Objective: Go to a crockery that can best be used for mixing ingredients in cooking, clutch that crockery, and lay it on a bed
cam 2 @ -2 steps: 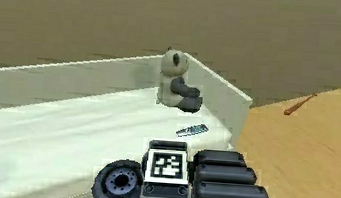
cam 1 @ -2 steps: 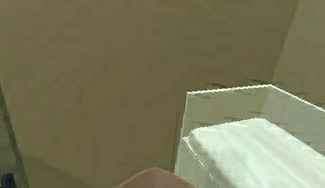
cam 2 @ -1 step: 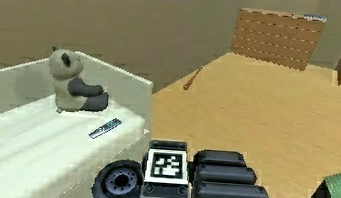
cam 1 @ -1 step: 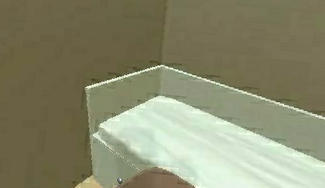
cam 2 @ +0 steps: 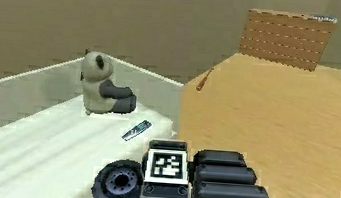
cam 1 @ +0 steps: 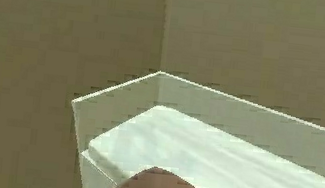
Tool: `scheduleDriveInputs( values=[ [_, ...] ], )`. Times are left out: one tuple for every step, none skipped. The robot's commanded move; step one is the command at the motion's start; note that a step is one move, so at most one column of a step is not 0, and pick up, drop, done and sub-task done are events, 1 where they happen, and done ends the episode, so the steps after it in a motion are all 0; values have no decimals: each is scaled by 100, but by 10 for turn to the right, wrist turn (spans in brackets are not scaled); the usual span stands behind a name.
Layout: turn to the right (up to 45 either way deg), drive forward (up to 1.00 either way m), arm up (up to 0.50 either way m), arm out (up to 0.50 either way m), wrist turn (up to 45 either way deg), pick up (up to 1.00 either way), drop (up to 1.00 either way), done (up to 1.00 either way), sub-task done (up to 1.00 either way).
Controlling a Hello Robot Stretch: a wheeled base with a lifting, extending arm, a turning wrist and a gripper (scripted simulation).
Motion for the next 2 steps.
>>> scheduleDriveInputs(
  values=[
    [360, 0, 0, 0, 0, 0, 0, 0, 0],
    [0, 15, 0, 0, 0, 0, 0, 0, 0]
  ],
)
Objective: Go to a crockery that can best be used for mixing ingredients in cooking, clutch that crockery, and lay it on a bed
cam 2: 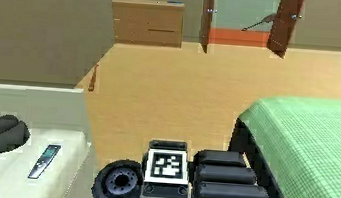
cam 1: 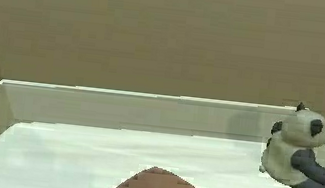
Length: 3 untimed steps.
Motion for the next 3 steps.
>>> scheduleDriveInputs(
  values=[
    [-450, 0, 0, 0, 0, 0, 0, 0, 0],
    [-450, 0, 0, 0, 0, 0, 0, 0, 0],
    [-450, 0, 0, 0, 0, 0, 0, 0, 0]
  ],
)
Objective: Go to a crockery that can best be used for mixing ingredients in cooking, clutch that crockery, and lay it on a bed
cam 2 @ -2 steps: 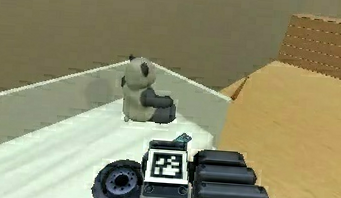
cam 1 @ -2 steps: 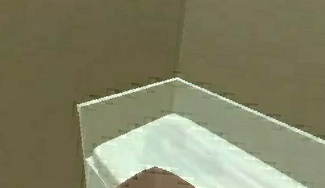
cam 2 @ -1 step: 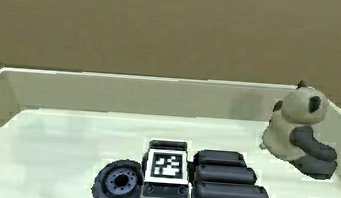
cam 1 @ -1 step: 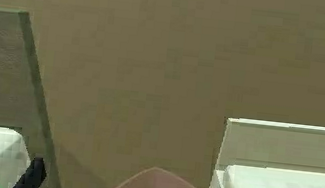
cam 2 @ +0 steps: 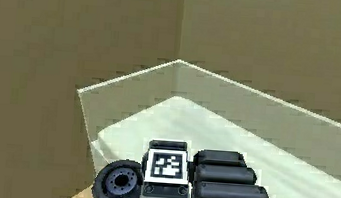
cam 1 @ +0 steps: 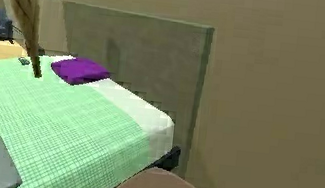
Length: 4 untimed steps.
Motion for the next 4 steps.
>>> scheduleDriveInputs(
  values=[
    [-390, 0, 0, 0, 0, 0, 0, 0, 0],
    [450, 0, 0, 0, 0, 0, 0, 0, 0],
    [450, 0, 0, 0, 0, 0, 0, 0, 0],
    [450, 0, 0, 0, 0, 0, 0, 0, 0]
  ],
)
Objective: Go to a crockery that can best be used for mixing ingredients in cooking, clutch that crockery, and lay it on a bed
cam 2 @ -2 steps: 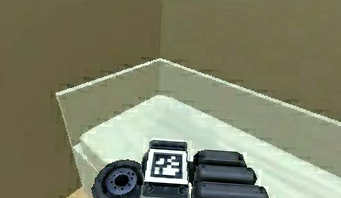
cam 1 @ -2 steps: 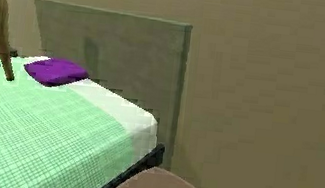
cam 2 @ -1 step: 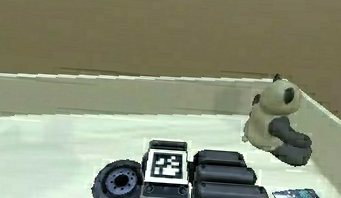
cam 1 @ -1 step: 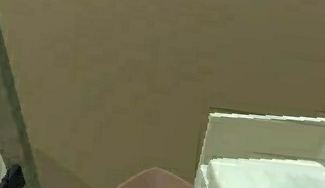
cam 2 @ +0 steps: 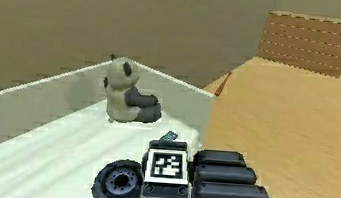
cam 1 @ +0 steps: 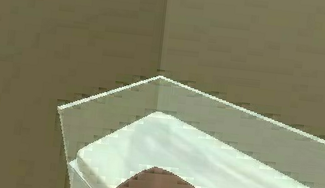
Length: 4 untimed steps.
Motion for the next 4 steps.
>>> scheduleDriveInputs(
  values=[
    [210, 0, 0, 0, 0, 0, 0, 0, 0],
    [-450, 0, 0, 0, 0, 0, 0, 0, 0],
    [-450, 0, 0, 0, 0, 0, 0, 0, 0],
    [-450, 0, 0, 0, 0, 0, 0, 0, 0]
  ],
)
